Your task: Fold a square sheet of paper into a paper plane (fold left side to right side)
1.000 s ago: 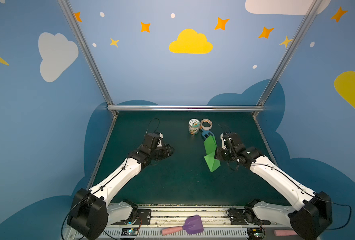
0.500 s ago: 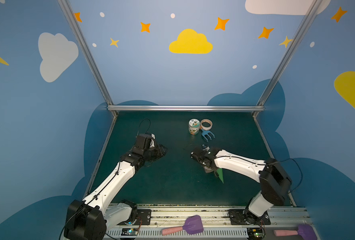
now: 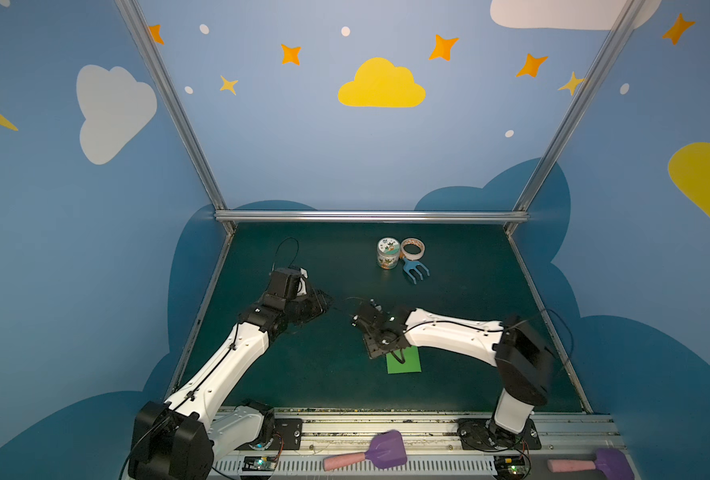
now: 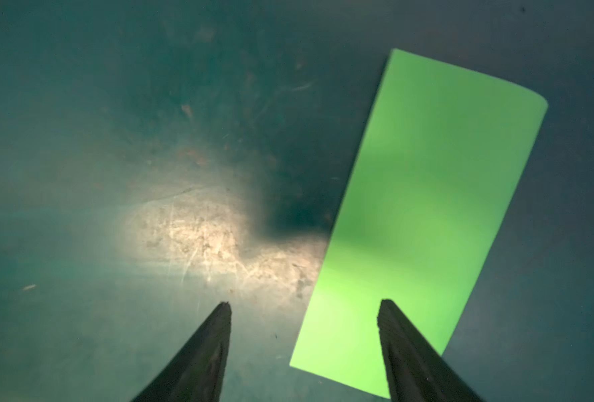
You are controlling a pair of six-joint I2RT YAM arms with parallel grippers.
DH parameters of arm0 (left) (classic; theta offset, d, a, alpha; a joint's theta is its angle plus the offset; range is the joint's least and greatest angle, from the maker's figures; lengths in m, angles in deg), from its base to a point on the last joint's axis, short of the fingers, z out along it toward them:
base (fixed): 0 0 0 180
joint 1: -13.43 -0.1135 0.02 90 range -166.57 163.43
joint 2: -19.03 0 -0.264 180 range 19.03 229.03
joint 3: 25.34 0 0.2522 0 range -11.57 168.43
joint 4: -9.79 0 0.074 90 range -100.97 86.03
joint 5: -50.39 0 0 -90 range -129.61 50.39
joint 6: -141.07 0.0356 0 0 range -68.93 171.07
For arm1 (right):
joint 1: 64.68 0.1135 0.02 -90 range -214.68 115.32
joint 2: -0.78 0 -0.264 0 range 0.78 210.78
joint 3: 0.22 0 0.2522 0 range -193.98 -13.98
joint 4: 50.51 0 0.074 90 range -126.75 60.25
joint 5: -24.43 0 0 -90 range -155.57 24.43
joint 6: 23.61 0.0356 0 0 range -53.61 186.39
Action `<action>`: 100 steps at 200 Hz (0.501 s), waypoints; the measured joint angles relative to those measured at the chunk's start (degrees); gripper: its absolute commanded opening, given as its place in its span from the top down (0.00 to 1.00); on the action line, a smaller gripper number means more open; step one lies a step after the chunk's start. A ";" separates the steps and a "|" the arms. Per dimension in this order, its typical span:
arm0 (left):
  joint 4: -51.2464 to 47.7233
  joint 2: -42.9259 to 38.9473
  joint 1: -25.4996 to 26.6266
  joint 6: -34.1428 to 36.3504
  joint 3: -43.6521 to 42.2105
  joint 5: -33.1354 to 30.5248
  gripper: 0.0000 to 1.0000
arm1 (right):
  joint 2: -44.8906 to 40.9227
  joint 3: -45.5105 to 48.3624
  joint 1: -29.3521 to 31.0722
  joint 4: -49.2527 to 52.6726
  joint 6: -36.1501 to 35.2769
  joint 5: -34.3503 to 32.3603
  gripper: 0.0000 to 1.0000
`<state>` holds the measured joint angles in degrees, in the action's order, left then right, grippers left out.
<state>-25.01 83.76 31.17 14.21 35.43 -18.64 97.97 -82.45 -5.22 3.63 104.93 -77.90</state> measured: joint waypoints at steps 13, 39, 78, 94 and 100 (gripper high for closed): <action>0.24 0.28 0.00 0.20 -0.11 0.79 0.50 | -5.73 4.92 -4.59 -3.54 0.04 4.17 0.40; 1.31 2.34 0.04 0.79 -0.55 2.97 0.45 | -13.16 13.70 -13.55 -9.88 0.04 12.00 0.61; 2.08 6.82 2.05 1.29 -0.68 4.90 0.40 | -15.43 22.51 -22.43 -15.63 -0.79 21.16 0.92; 2.36 8.48 3.96 1.33 -0.66 5.09 0.39 | -15.43 24.39 -24.98 -17.31 -1.46 23.98 0.99; 2.43 9.03 4.55 1.31 -0.66 5.09 0.39 | -15.43 24.76 -25.59 -17.79 -1.46 24.63 1.00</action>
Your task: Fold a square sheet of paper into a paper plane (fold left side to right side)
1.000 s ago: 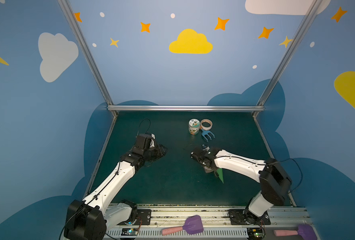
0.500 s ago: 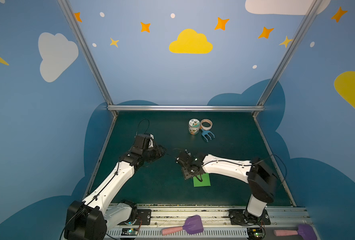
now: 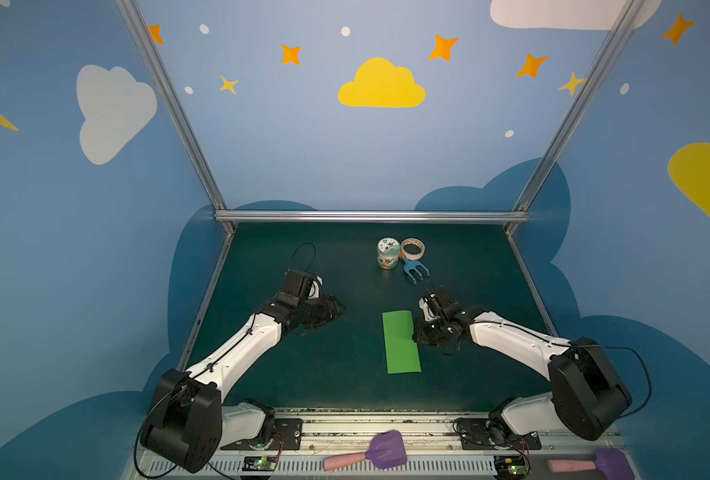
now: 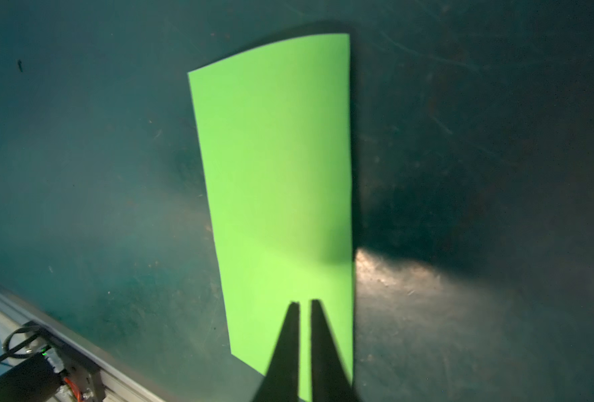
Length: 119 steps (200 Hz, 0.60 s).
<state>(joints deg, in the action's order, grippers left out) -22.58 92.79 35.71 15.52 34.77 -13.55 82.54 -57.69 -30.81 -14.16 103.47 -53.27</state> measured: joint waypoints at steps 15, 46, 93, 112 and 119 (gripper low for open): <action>0.33 1.44 1.84 -0.02 0.07 -0.02 0.37 | 0.02 0.55 -1.11 -1.42 -0.35 1.97 1.00; 1.62 5.07 5.31 -0.07 0.35 -0.22 0.36 | 0.85 0.59 -1.55 -3.78 -1.11 4.24 1.00; 2.89 10.10 8.66 -0.11 1.99 -0.72 0.35 | 4.48 1.70 -1.92 -5.22 -2.45 4.55 1.00; 3.28 11.87 9.70 -0.09 3.32 -0.92 0.35 | 6.45 2.10 -1.97 -5.18 -3.02 3.89 1.00; 3.48 12.59 10.14 -0.09 3.85 -0.96 0.36 | 7.10 1.97 -1.97 -5.14 -3.23 3.72 1.00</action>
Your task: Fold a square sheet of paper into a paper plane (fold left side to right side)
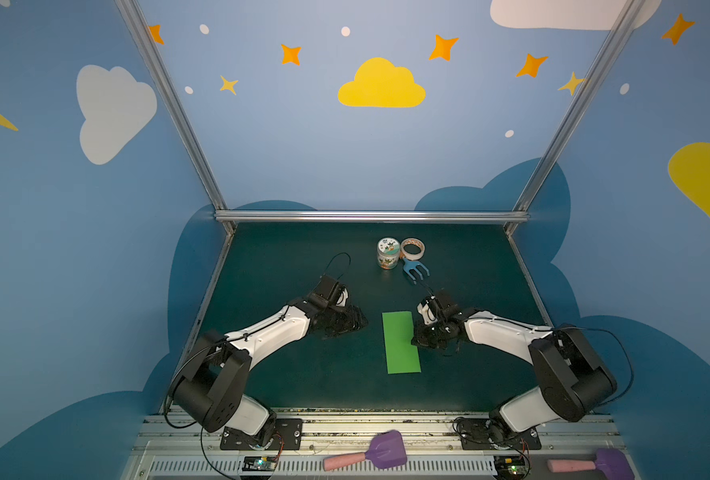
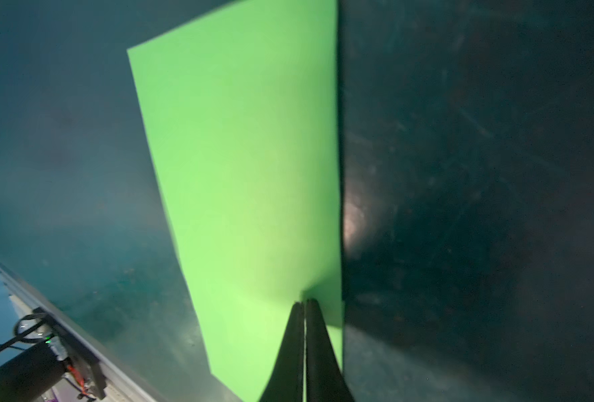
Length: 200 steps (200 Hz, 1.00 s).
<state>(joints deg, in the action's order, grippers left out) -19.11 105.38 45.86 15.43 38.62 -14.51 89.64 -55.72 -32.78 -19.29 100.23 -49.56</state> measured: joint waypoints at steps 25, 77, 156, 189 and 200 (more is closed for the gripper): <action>0.70 2.56 1.86 0.00 1.64 -0.13 0.35 | 0.68 -0.33 -0.44 -0.07 -0.81 0.22 1.00; 3.50 8.52 5.64 -1.01 2.95 0.22 0.35 | 0.59 -0.02 -0.59 -0.48 -1.09 0.57 1.00; 10.58 14.80 9.35 -5.11 2.95 1.64 0.35 | 0.42 1.53 -0.90 -2.49 -1.09 1.14 1.00; 13.55 15.56 11.21 -6.88 2.80 1.68 0.35 | 0.42 1.68 -1.07 -2.75 -1.07 1.51 1.00; 14.53 15.65 11.69 -7.61 2.58 1.68 0.35 | 0.42 1.81 -1.11 -2.97 -1.07 1.64 1.00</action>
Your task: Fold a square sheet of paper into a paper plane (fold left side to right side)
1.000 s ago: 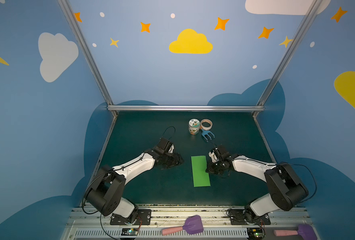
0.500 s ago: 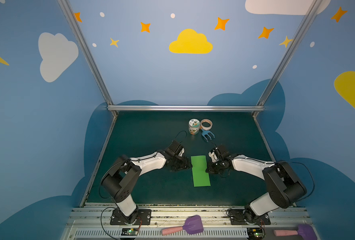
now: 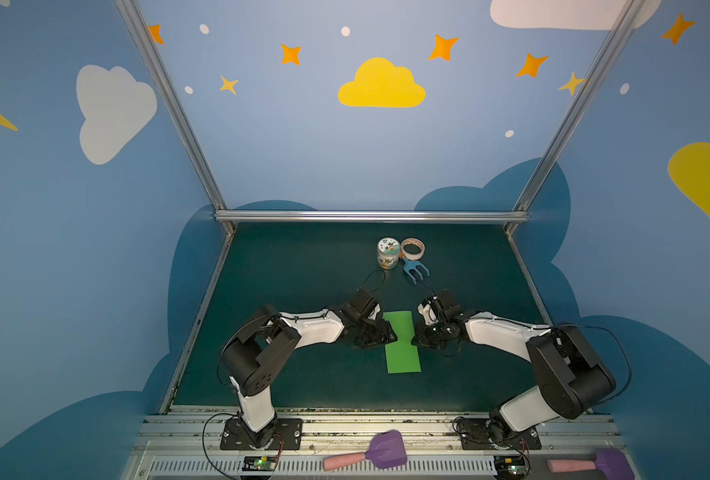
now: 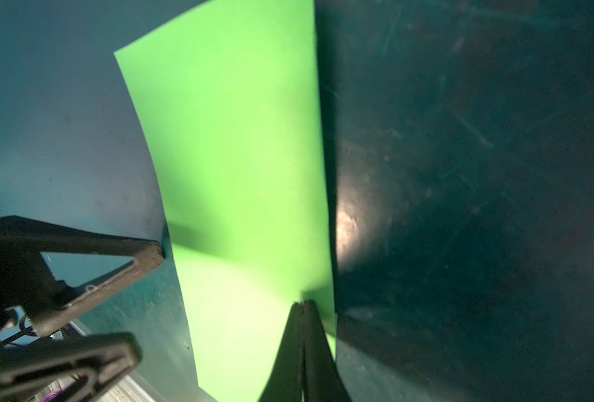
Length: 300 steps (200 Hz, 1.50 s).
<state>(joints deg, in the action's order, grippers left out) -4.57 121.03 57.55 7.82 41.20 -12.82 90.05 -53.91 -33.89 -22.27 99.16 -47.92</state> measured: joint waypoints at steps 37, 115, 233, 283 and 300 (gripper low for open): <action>2.69 0.46 1.31 -1.86 -0.52 -0.04 0.35 | 0.00 0.13 -0.11 -0.22 0.02 0.24 1.00; 6.19 2.84 1.75 -2.43 0.92 0.94 0.35 | 0.28 0.90 -0.11 -2.75 0.24 1.18 1.00; 5.20 5.90 -4.72 2.14 7.39 4.07 0.38 | 1.14 1.31 -0.11 -5.55 0.44 2.51 1.00; 4.55 6.58 -4.85 3.74 7.28 5.88 0.58 | 1.36 1.20 -0.13 -5.75 0.42 2.82 1.00; 4.57 6.73 -4.85 4.00 6.75 6.21 0.68 | 1.36 1.20 -0.13 -5.75 0.42 2.84 1.00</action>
<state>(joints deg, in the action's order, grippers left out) -0.01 127.76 52.70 11.82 47.95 -6.62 91.41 -52.70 -34.03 -28.02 99.58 -45.08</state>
